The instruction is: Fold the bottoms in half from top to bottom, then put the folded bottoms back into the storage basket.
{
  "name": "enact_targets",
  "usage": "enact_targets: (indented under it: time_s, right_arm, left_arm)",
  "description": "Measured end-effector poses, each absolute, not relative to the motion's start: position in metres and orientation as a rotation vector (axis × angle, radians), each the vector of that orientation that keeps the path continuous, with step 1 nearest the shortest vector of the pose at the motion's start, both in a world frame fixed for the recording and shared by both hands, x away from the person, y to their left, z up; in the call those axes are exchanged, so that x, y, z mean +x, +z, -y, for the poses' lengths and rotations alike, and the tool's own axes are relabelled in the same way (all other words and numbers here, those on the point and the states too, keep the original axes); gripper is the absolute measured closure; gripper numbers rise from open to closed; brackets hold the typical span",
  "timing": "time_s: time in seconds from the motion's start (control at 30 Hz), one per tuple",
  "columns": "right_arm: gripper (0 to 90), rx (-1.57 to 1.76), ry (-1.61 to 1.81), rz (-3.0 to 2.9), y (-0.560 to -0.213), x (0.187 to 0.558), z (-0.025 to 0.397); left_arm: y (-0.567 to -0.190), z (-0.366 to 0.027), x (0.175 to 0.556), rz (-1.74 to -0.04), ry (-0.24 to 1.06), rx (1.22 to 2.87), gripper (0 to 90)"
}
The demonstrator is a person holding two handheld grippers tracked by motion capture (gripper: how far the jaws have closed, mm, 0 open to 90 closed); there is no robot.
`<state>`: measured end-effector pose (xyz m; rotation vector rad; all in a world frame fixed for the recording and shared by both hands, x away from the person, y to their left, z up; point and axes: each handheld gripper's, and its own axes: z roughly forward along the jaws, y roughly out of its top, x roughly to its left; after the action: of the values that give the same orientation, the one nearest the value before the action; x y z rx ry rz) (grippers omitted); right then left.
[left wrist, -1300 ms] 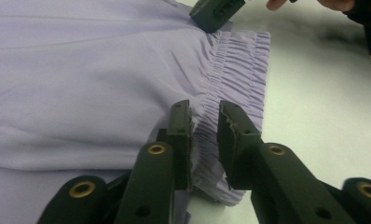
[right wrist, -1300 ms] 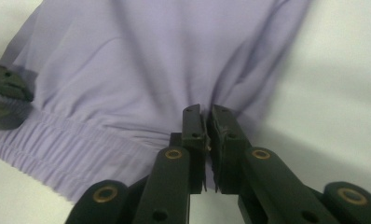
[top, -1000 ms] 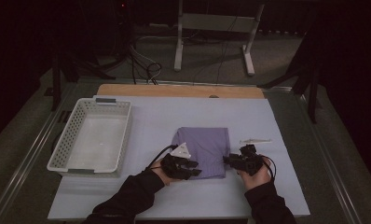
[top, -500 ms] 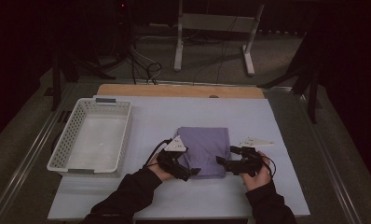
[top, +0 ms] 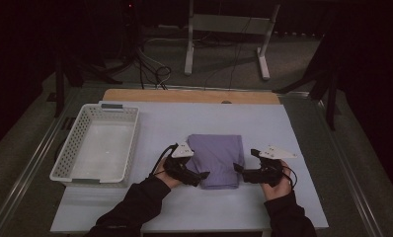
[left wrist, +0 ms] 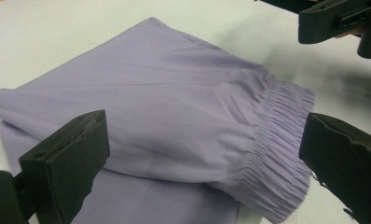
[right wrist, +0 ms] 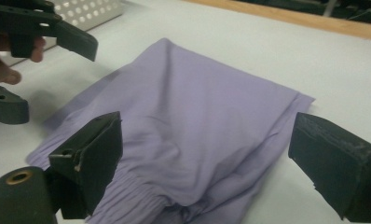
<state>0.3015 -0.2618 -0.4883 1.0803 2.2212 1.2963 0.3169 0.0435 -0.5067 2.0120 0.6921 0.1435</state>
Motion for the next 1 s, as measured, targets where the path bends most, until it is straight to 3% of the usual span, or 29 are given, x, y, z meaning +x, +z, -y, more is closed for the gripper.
enact_targets:
  time_s: [0.33,0.67,1.0]
  right_arm:
    - [9.5,1.067,1.279,-2.228,-0.492,0.303,0.263]
    - [9.4,1.038,1.304,-2.228,-0.491,0.302,0.260]
    - [9.5,0.989,1.304,-2.241,-0.489,0.301,0.256]
  left_arm:
    - [-0.503,-0.046,0.320,-0.750,0.158,2.011,1.7]
    - [-0.468,-0.045,0.328,-0.746,0.210,1.997,1.6]
    - [-0.439,-0.045,0.368,-0.827,0.262,1.970,1.6]
